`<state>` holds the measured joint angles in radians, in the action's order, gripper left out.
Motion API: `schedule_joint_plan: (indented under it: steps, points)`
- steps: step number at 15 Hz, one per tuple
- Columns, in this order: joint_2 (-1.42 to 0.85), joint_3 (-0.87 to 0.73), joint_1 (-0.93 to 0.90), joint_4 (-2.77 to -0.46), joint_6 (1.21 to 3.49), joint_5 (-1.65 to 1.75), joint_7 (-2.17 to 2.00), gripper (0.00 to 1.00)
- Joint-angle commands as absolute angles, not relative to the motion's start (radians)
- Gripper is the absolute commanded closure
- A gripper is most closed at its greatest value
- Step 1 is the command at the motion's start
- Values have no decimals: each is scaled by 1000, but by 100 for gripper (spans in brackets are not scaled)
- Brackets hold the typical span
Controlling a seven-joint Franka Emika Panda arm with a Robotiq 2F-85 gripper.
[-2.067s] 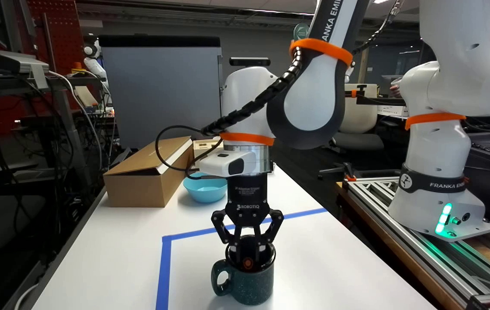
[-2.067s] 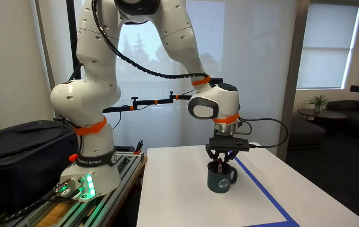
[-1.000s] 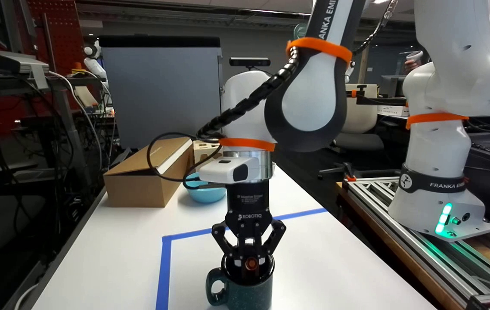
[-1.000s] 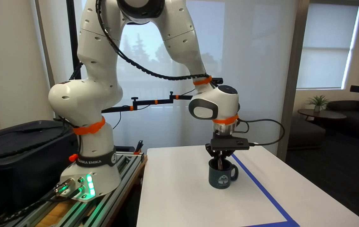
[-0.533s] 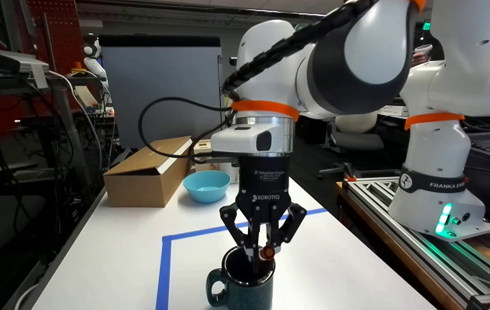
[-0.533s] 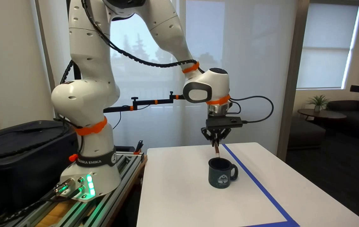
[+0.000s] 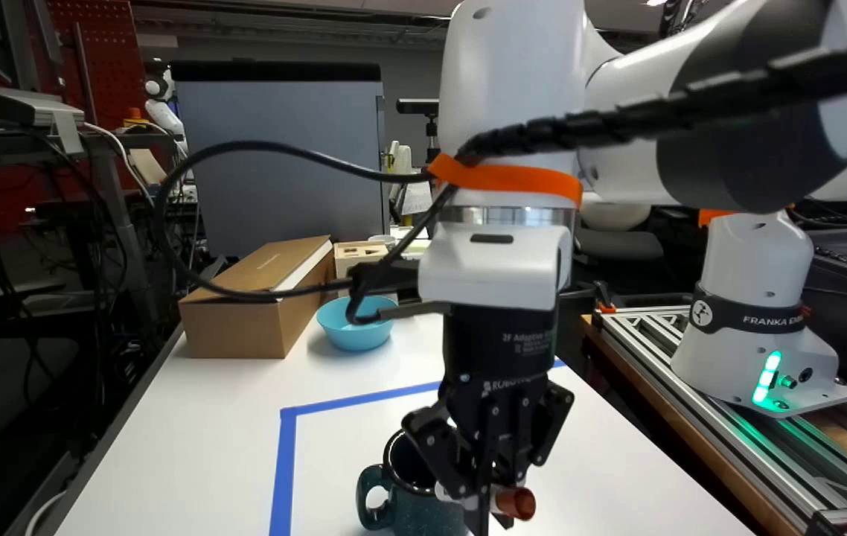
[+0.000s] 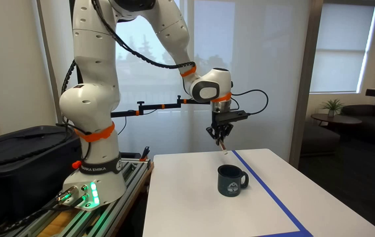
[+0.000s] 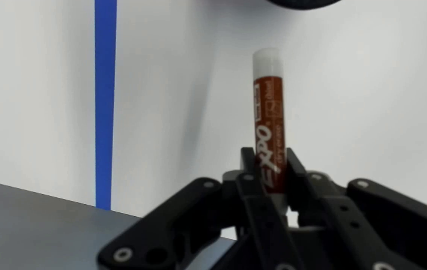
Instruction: Remove the marker from the cup
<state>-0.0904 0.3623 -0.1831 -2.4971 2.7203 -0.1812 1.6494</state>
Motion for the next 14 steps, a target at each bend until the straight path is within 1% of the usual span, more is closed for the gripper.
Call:
schedule_joint_plan:
  steps: [1, 5, 8, 9, 10, 12, 14]
  points:
    - [-257, 335, -219, -2404, 2784, -10, 1659, 95]
    - [-438, 314, -229, -2307, 2840, 174, 1666, 95]
    - [-553, 288, -254, -2225, 2831, 292, 1671, 95]
    - [-578, 277, -268, -2199, 2821, 325, 1667, 55]
    - [-593, 281, -269, -2179, 2808, 344, 1674, 54]
    - [-605, 277, -285, -2144, 2783, 369, 1659, 41]
    - [-579, 297, -277, -2128, 2743, 358, 1655, 25]
